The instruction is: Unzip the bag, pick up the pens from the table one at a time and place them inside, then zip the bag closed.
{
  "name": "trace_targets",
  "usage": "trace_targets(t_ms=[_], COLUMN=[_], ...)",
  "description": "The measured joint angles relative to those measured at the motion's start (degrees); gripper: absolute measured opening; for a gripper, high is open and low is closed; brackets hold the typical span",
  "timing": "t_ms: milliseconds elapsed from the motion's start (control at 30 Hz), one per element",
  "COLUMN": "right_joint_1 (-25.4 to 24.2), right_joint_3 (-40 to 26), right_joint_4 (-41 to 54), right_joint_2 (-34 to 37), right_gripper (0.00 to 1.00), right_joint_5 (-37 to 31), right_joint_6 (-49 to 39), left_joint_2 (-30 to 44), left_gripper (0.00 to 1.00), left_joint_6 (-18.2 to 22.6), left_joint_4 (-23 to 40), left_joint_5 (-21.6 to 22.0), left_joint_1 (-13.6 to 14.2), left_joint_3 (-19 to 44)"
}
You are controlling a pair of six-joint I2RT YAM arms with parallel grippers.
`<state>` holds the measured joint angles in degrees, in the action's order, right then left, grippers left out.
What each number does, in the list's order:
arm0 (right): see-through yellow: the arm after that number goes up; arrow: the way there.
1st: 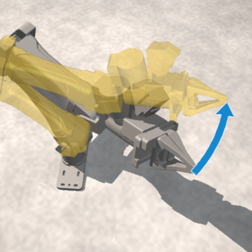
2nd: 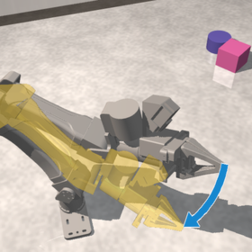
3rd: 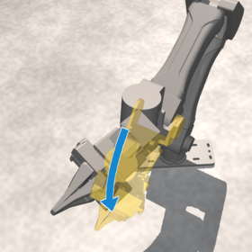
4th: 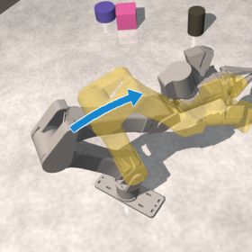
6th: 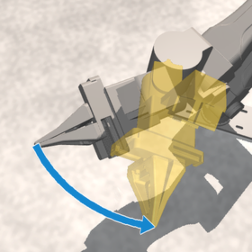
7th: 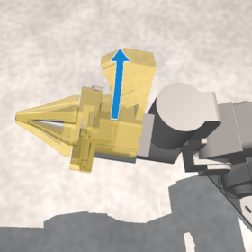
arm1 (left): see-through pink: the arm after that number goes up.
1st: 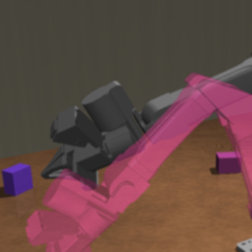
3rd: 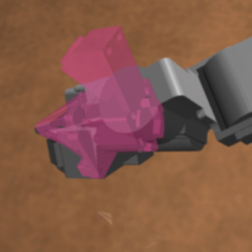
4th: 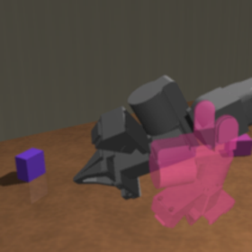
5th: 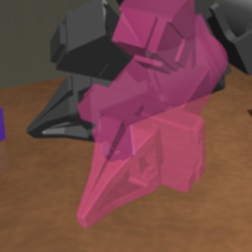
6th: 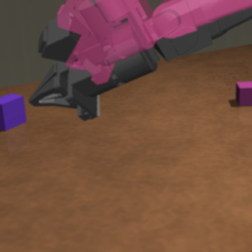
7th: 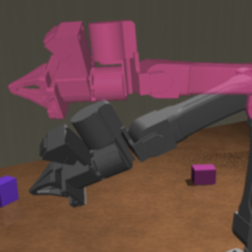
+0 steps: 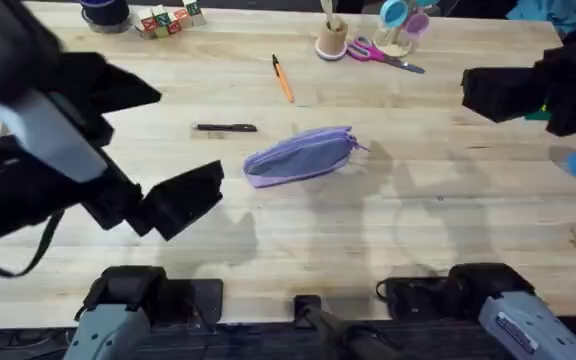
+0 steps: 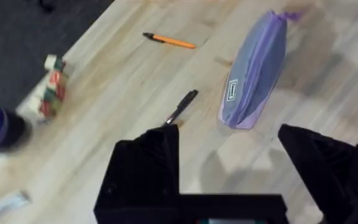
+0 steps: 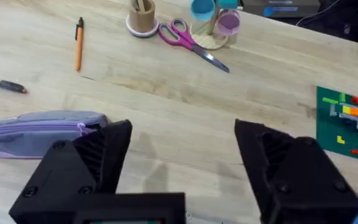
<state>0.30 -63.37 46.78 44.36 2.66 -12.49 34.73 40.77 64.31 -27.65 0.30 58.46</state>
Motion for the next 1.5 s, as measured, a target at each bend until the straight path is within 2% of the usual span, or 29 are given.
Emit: trace_targets(t_ms=[133,300,500,867,1167,1500], right_joint_1=[0.0,0.0,0.0,0.0,0.0,0.0], right_joint_3=[0.0,0.0,0.0,0.0,0.0,0.0], right_joint_4=[0.1,0.5,0.5,0.5,0.5,0.5], right_joint_2=[0.0,0.0,0.0,0.0,0.0,0.0], right_gripper=[0.996,0.996,0.995,0.996,0.996,0.996], right_joint_5=[0.0,0.0,0.0,0.0,0.0,0.0], right_joint_6=[0.0,0.0,0.0,0.0,0.0,0.0], left_joint_2=[1.8,2.2,2.2,3.4,11.7,23.2], left_gripper=[0.993,0.993,0.993,0.993,0.993,0.995], left_joint_6=[9.3,14.2,16.3,16.8,18.0,23.8], left_joint_4=[0.0,0.0,-0.2,1.1,1.5,2.3], left_joint_5=[-1.5,-2.1,-2.7,-6.0,-7.3,-8.4], left_joint_1=[0.0,0.0,0.0,0.0,0.0,0.0], left_joint_3=[0.0,0.0,0.0,0.0,0.0,-0.3])
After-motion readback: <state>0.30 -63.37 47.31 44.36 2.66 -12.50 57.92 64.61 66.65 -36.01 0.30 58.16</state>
